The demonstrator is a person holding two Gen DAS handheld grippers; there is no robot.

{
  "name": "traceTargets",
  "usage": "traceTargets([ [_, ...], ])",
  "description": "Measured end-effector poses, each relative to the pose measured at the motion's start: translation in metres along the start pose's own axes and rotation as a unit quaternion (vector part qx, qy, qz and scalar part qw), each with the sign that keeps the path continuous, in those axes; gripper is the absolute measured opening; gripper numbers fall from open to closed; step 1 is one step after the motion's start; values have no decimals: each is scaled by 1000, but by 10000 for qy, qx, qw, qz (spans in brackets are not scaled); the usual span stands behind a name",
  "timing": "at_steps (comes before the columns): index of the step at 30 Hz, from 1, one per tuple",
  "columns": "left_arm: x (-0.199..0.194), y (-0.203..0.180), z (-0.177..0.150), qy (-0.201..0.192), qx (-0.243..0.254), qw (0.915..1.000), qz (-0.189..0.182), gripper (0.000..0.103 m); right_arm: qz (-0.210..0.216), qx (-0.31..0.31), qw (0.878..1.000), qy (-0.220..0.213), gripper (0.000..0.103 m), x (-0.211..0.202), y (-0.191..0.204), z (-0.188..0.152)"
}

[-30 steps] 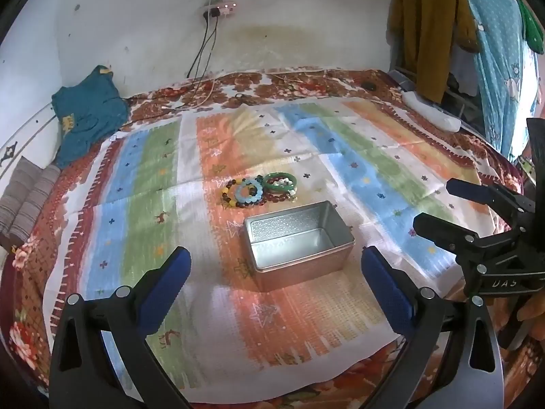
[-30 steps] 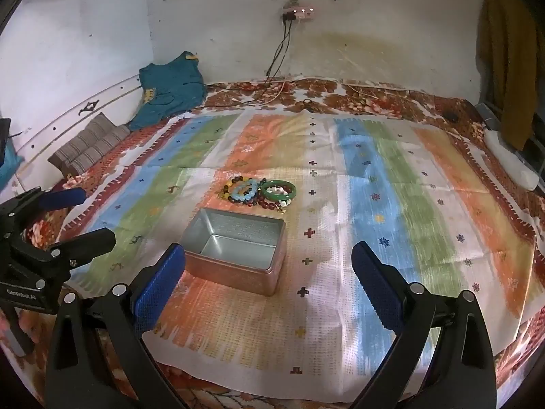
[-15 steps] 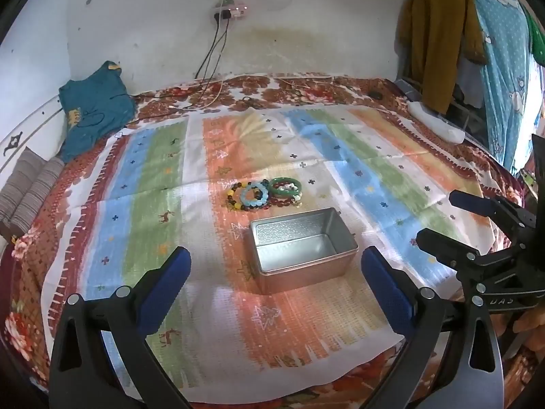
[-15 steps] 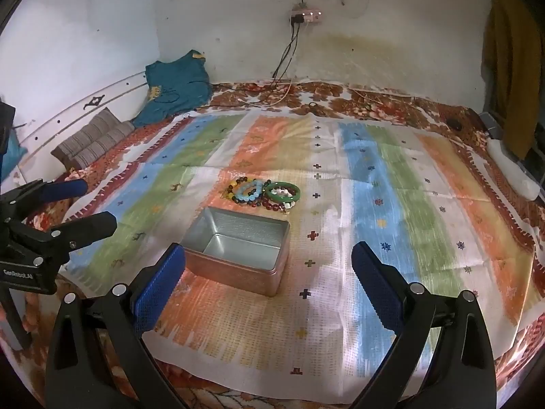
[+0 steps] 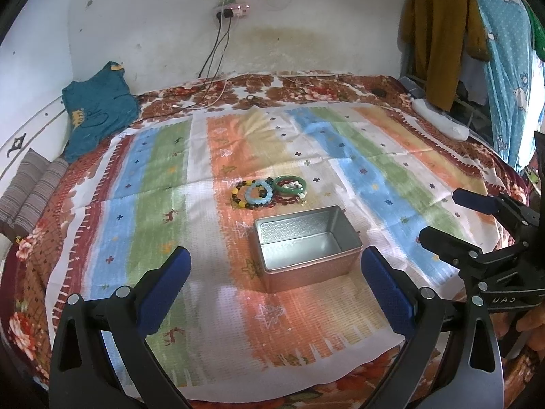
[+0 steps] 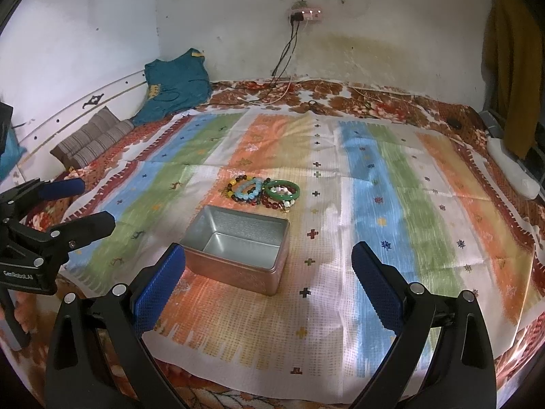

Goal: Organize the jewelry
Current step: 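Move both tools forward past the silver tin toward the bracelets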

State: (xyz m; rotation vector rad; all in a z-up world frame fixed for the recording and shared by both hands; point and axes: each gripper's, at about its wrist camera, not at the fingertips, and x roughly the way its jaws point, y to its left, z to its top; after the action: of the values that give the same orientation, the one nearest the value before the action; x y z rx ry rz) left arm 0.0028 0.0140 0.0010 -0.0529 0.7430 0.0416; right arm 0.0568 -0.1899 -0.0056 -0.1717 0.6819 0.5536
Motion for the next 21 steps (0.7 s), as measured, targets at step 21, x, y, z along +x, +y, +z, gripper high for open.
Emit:
traceTargets([
  [21, 2, 8, -3, 96, -131, 9997, 177, 97, -122, 82, 9996, 259, 99, 12, -4, -2],
])
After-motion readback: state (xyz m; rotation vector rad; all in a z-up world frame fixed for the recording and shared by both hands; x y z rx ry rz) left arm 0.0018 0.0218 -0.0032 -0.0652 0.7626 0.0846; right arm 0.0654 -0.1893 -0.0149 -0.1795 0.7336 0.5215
